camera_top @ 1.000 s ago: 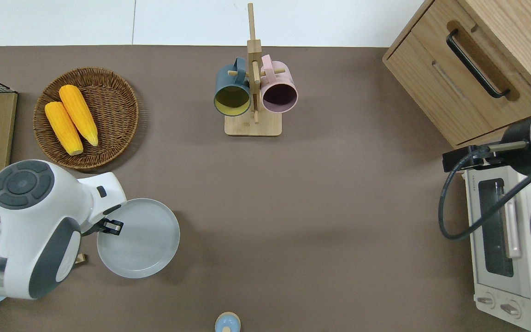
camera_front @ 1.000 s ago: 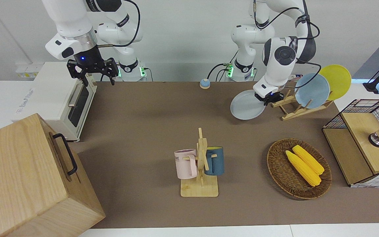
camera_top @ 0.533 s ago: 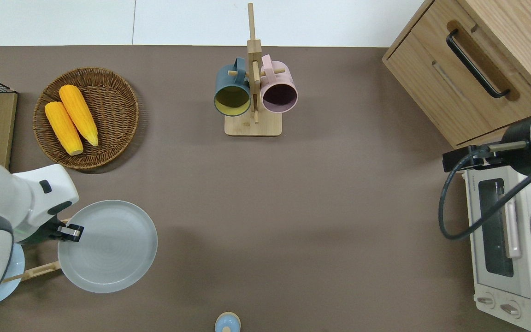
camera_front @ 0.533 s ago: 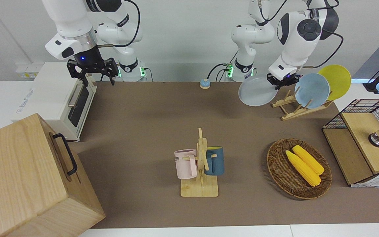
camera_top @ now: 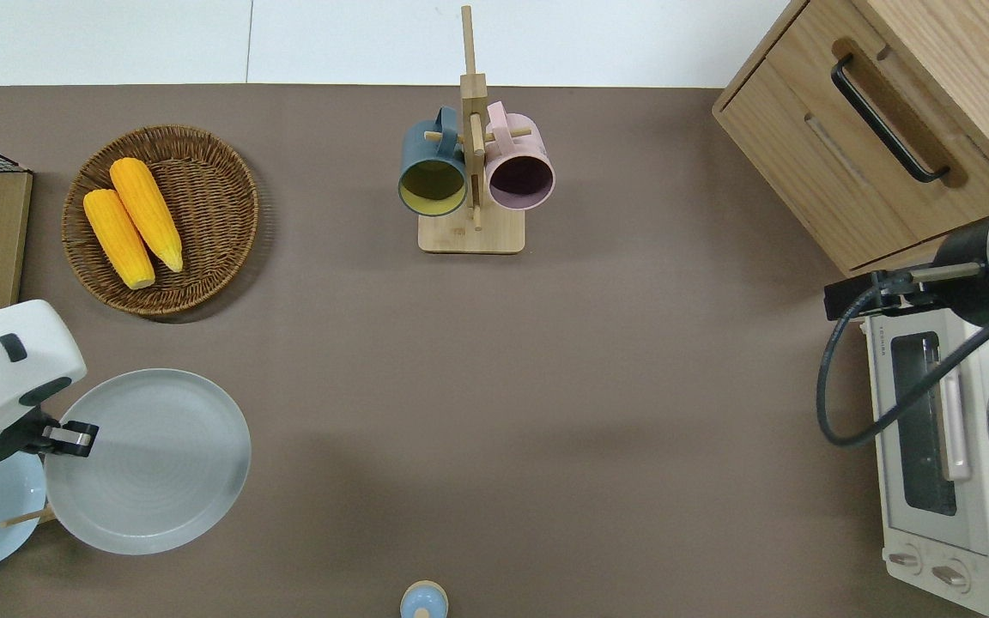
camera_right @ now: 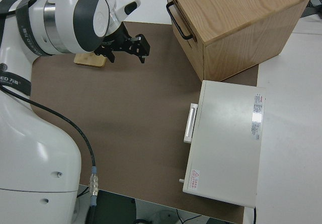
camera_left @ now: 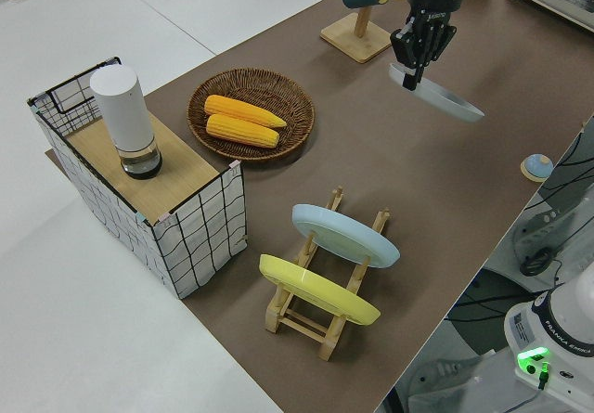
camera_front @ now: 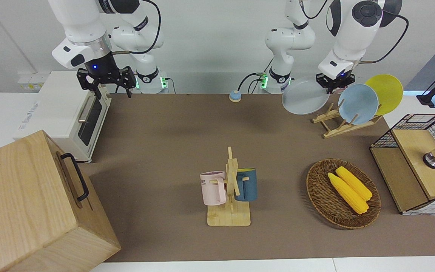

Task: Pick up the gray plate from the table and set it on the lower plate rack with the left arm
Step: 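Lift the gray plate with the left gripper and tilt it upright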

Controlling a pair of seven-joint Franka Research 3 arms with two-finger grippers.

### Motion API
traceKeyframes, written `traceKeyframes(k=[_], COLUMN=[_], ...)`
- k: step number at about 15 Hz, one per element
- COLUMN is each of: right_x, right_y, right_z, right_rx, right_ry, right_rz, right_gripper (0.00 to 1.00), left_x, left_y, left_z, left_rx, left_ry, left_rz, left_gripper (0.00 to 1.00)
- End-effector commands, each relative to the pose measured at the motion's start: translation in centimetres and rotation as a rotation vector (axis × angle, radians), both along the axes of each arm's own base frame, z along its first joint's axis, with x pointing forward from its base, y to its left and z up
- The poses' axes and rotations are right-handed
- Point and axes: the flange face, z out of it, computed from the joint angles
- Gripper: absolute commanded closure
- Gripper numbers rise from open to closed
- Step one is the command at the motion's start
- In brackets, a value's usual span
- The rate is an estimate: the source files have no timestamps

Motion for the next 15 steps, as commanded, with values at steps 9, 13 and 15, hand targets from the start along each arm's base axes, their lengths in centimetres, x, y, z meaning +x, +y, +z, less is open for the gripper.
traceKeyframes(k=[9,13,15], right_x=[0.1,0.1,0.1], right_y=[-0.2,-0.2,-0.1], right_z=[0.3,0.3,0.3], right_rx=[-0.001,-0.002,-0.002], right_ry=[0.004,0.005,0.005], right_rz=[-0.015,-0.015,-0.014], right_gripper=[0.017,0.017,0.017], left_x=[-2.9,-4.0,-4.3], left_y=[0.3,0.5,-0.1], left_z=[4.6,5.3,5.2], left_rx=[0.366,0.410,0.431], left_ry=[-0.130,-0.196,-0.223], left_rz=[0.202,0.313,0.359], left_gripper=[1.00,1.00,1.00])
